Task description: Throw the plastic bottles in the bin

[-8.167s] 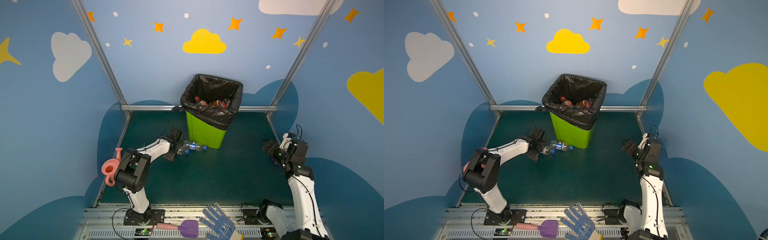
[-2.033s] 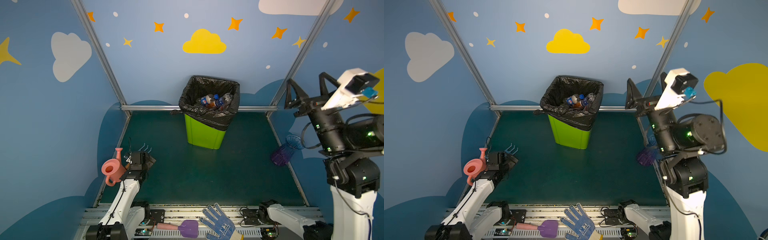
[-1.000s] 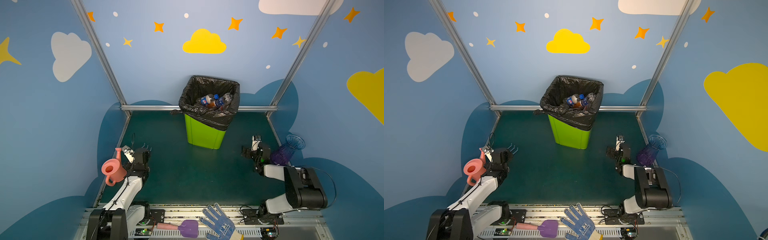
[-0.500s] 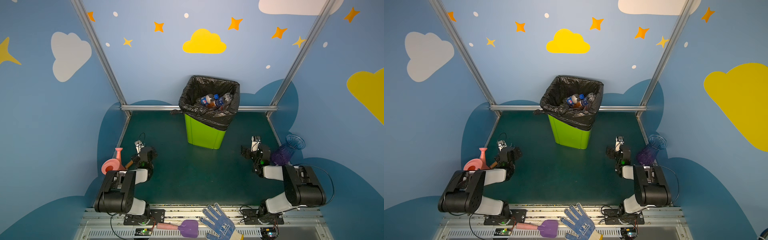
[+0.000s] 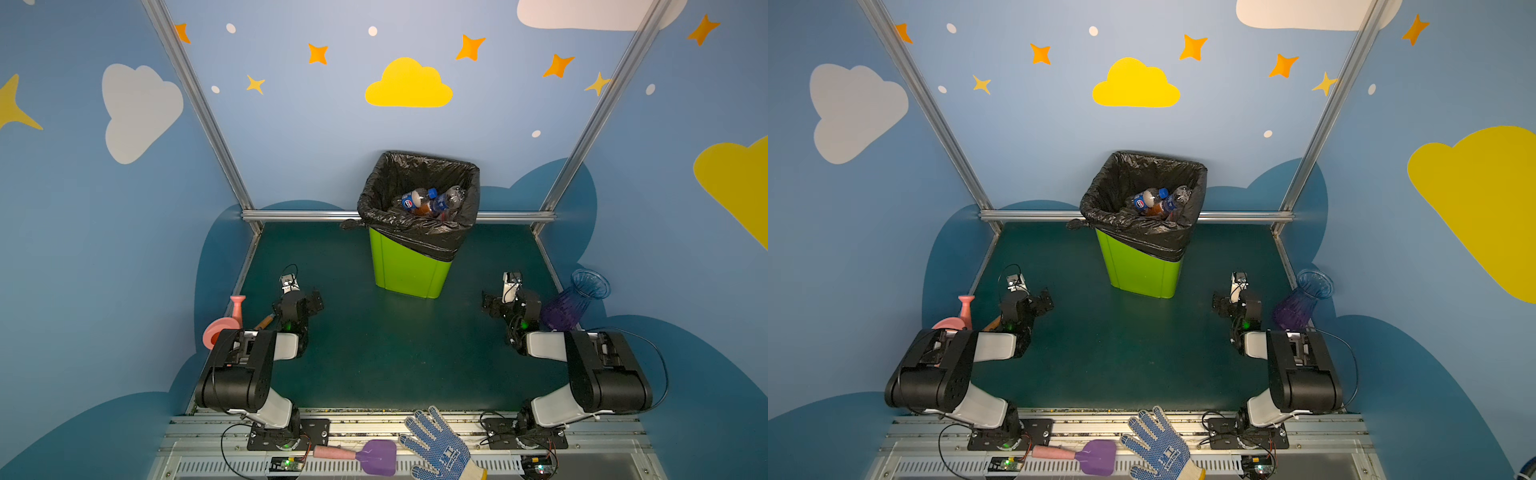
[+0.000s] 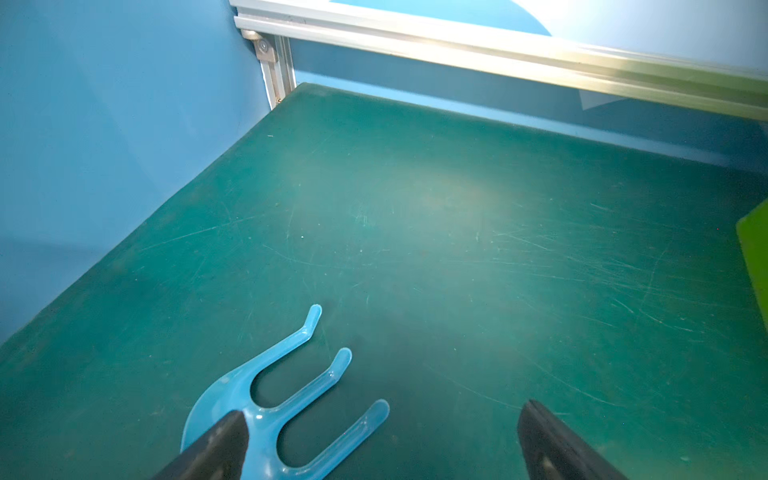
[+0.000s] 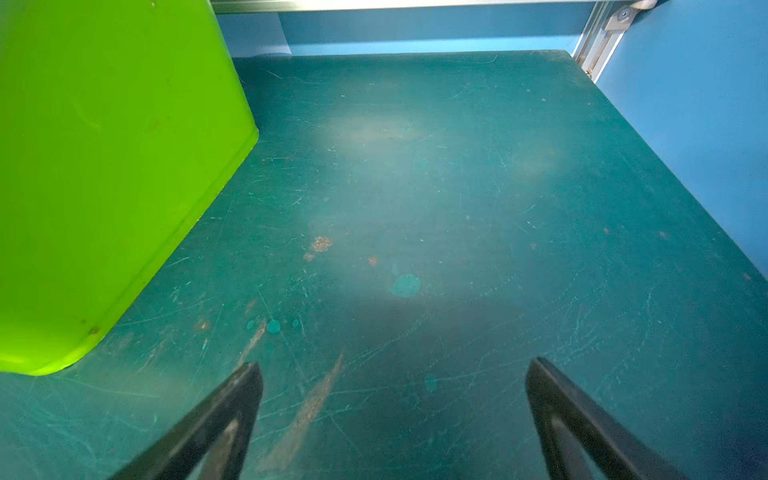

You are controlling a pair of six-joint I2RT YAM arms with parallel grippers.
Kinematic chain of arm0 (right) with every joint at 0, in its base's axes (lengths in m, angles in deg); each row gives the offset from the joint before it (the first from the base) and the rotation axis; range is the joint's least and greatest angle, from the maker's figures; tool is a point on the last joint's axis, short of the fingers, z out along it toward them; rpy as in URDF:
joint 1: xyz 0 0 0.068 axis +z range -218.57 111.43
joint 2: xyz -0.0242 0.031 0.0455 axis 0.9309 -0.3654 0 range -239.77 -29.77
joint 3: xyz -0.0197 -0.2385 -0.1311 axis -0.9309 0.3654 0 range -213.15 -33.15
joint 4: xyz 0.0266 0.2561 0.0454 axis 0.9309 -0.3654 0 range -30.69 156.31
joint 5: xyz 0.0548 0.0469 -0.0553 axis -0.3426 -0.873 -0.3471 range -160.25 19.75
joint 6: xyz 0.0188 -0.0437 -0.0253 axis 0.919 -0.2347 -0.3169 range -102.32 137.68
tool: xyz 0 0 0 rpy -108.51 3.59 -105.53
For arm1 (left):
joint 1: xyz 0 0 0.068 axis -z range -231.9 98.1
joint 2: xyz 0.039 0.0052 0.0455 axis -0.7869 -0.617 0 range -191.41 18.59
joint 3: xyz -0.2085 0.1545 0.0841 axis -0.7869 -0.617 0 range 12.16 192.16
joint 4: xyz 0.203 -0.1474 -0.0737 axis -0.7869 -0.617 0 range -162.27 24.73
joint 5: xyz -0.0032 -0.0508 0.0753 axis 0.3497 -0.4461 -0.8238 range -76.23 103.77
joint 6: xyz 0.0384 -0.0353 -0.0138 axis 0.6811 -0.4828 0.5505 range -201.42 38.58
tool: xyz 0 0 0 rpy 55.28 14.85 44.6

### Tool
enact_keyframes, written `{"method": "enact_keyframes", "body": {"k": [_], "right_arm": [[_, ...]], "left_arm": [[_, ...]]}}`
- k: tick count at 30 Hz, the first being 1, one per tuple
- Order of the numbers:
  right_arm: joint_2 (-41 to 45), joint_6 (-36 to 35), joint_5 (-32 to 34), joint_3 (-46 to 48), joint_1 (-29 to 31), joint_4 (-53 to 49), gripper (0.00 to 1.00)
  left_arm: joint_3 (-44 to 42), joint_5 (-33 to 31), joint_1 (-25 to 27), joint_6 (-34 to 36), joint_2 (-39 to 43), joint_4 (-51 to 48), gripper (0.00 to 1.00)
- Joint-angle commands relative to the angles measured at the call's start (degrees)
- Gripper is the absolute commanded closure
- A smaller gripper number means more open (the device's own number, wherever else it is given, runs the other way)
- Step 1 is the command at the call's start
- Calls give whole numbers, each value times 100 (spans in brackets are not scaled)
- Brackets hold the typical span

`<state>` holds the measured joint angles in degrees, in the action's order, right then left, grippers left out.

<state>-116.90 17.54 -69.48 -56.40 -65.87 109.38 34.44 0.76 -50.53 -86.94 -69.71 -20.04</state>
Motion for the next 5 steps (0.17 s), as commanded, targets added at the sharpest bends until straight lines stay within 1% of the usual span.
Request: {"method": "enact_keyframes", "body": {"k": [1,5], "right_arm": [[55,-22,-45,-58,-31,102,2],[60,-26,-51,-51,-33,115,2]], "left_arm": [[99,40,-30,68,75,-38,0],[93,45,-30,68,97,-84,0]]}}
